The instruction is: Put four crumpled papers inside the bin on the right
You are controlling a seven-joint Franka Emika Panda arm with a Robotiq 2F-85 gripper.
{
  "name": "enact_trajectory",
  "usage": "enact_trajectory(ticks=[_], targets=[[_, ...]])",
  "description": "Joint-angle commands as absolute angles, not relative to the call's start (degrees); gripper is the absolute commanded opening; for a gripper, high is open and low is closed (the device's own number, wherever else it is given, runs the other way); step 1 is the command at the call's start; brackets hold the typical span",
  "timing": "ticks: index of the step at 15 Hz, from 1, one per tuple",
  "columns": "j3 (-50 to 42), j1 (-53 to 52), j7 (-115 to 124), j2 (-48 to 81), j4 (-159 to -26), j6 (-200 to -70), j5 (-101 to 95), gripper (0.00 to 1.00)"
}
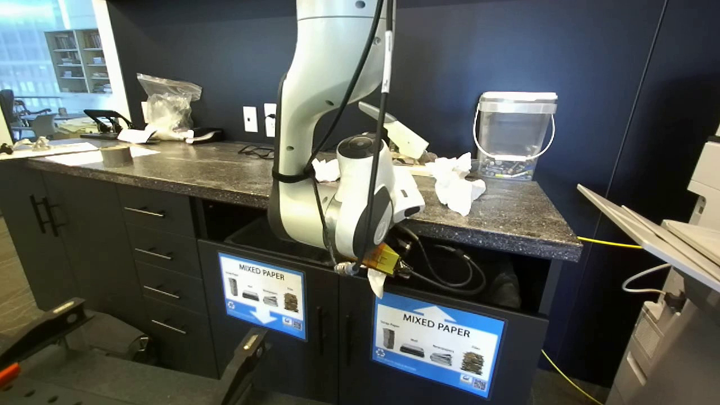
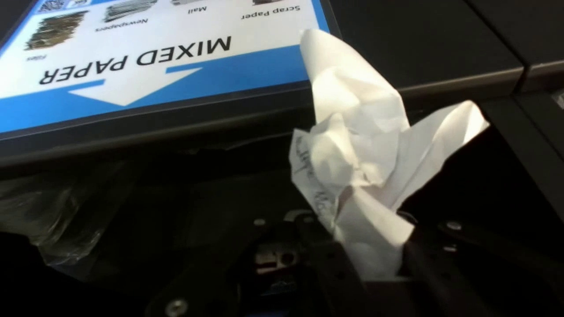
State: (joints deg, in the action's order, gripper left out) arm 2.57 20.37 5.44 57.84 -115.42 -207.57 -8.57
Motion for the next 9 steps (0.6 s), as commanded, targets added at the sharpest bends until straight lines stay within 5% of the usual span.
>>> enact_trajectory(ticks=[1, 9], targets=[[0.61, 16.87, 5.11, 53.03, -118.24, -212.13, -4.16, 0.09], [0.99, 16.59, 6.83, 63.08, -115.25, -228.84, -3.79, 0.08]])
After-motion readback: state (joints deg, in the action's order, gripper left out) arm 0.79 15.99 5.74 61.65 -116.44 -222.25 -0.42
